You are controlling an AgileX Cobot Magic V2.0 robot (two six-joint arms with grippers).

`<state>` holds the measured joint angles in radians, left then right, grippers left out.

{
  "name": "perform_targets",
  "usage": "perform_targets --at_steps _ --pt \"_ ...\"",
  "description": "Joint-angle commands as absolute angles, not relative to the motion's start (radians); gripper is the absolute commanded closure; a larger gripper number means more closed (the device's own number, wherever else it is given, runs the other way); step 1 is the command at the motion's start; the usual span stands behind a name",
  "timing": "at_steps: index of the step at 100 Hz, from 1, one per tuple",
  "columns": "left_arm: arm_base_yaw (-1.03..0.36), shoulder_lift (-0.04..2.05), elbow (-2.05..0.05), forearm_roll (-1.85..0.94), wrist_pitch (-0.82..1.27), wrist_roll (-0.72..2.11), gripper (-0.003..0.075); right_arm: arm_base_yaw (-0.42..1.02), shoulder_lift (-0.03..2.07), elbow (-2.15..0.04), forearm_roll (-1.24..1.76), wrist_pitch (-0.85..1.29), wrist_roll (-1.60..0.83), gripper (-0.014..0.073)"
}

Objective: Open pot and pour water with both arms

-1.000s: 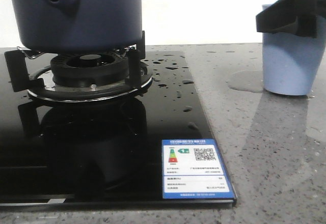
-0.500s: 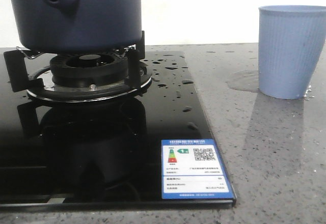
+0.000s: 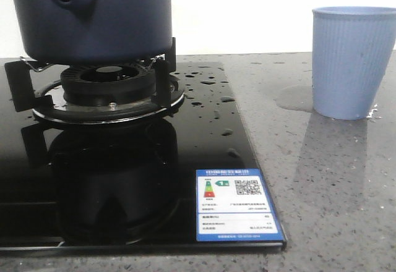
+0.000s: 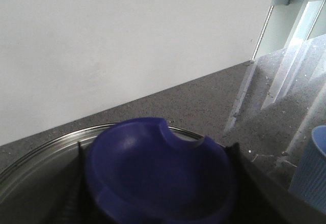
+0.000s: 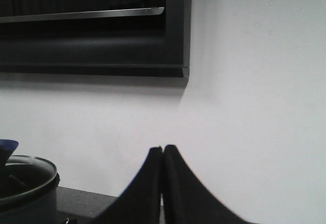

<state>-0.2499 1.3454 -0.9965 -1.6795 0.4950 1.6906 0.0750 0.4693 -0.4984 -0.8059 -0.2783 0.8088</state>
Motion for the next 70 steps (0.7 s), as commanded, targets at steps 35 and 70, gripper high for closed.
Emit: perform_targets --at_steps 35,70 --pt "-0.257 1.326 -1.038 -1.745 0.524 1.734 0.0073 0.069 0.466 -0.522 -0.799 -0.302 0.812 0.0662" --pt "-0.257 0.956 -0.935 -1.701 0.299 1.547 0.0646 0.071 0.383 -0.507 -0.881 -0.253 0.848 0.0662"
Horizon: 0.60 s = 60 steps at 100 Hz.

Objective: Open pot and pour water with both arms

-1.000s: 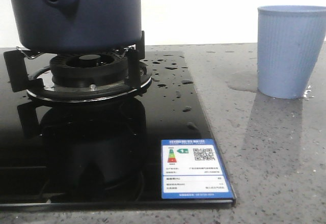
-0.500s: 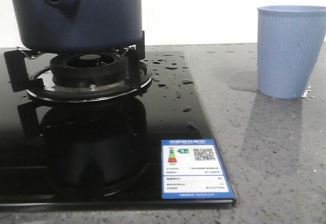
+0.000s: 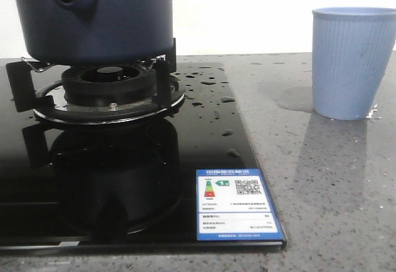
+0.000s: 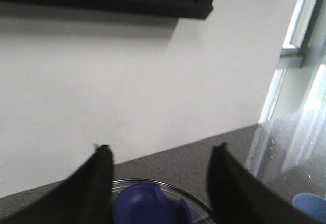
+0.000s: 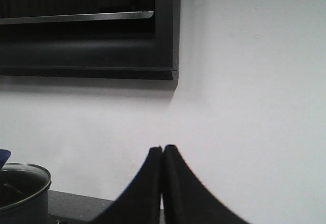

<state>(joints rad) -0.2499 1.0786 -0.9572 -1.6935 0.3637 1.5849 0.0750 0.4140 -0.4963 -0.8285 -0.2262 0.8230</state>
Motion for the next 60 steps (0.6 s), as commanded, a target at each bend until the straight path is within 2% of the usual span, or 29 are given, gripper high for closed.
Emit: perform_targets --at_steps 1,4,29,60 --pt "-0.257 0.937 -0.923 -1.694 0.294 1.547 0.0667 0.071 0.379 -0.503 -0.888 -0.253 0.854 0.0662" --pt "-0.257 0.897 -0.896 -1.684 0.277 1.547 0.0745 0.071 0.361 -0.493 -0.918 -0.253 0.871 0.0662" --pt "-0.257 0.583 -0.609 -1.664 0.248 1.547 0.0740 0.071 0.262 -0.364 -1.178 -0.328 1.175 0.0662" --pt "-0.257 0.318 -0.361 -1.664 0.246 1.547 0.0740 0.071 0.248 -0.314 -1.204 -0.484 1.196 0.0662"
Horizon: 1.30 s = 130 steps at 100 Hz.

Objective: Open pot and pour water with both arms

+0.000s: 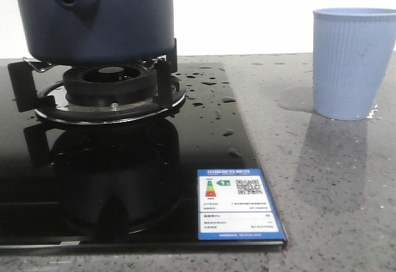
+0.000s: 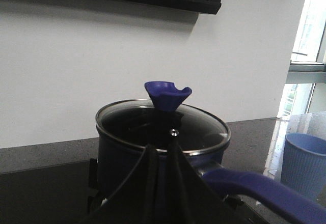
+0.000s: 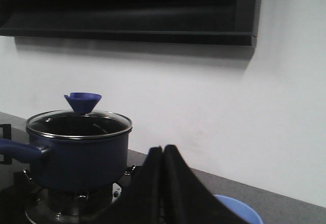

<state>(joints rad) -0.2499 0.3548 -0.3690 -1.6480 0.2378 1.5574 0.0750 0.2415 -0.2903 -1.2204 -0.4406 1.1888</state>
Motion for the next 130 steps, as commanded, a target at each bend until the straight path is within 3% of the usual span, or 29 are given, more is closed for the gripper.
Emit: perform_targets --at_steps 1,73,84,105,130 --pt "-0.257 0.315 -0.356 -1.664 0.246 1.547 0.0740 0.071 0.248 -0.314 -1.204 -0.484 1.196 0.0662" --pt "-0.257 0.290 -0.344 -1.622 0.231 1.554 0.0740 0.071 0.248 -0.314 -1.204 -0.482 1.196 0.0662" --pt "-0.251 0.289 -0.340 -1.271 0.225 1.466 0.0740 0.071 0.248 -0.314 -1.204 -0.482 1.196 0.0662" --pt "-0.202 0.254 -0.283 -0.259 0.227 0.485 0.0740 0.071 0.248 -0.314 -1.204 -0.480 1.196 0.0662" --pt "-0.095 0.091 -0.095 -0.135 0.164 0.292 0.0740 0.071 0.248 -0.314 -1.204 -0.478 1.196 0.0662"
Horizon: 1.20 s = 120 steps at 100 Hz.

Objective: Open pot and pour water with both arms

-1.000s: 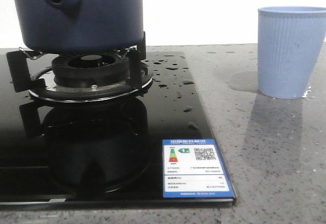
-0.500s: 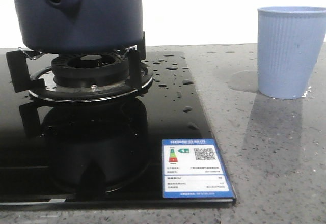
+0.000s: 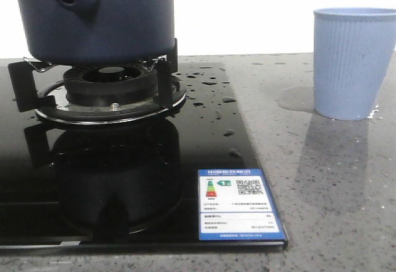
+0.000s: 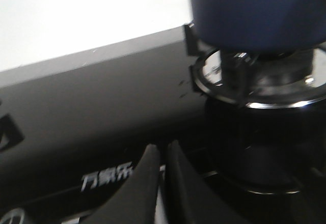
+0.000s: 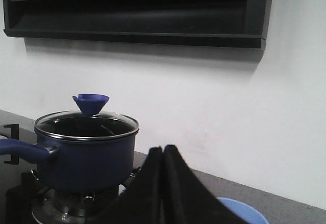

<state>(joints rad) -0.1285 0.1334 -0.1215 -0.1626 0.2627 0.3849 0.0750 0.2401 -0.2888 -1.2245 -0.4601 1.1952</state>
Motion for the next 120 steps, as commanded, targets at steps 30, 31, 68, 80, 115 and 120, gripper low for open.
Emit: perform_targets --at_steps 30,31,68,80,115,120 --pt "-0.012 -0.027 0.031 -0.094 0.294 0.025 0.0740 0.071 0.248 -0.314 -1.204 -0.476 1.196 0.0662" --pt "-0.012 -0.027 0.031 -0.094 0.294 0.026 0.0740 0.071 0.248 -0.314 -1.204 -0.476 1.196 0.0662" --pt "-0.012 -0.027 0.031 -0.096 0.289 0.026 0.0740 0.071 0.248 -0.314 -1.204 -0.475 1.196 0.0662" --pt "-0.012 -0.027 0.031 -0.096 0.289 0.026 0.0740 0.071 0.248 -0.314 -1.204 -0.475 1.196 0.0662" --pt "-0.012 -0.027 0.031 -0.096 0.289 0.026 0.0740 0.071 0.248 -0.314 -1.204 -0.475 1.196 0.0662" --pt "-0.012 -0.027 0.031 -0.096 0.289 0.026 0.0740 0.071 0.248 -0.314 -1.205 -0.472 1.196 0.0662"
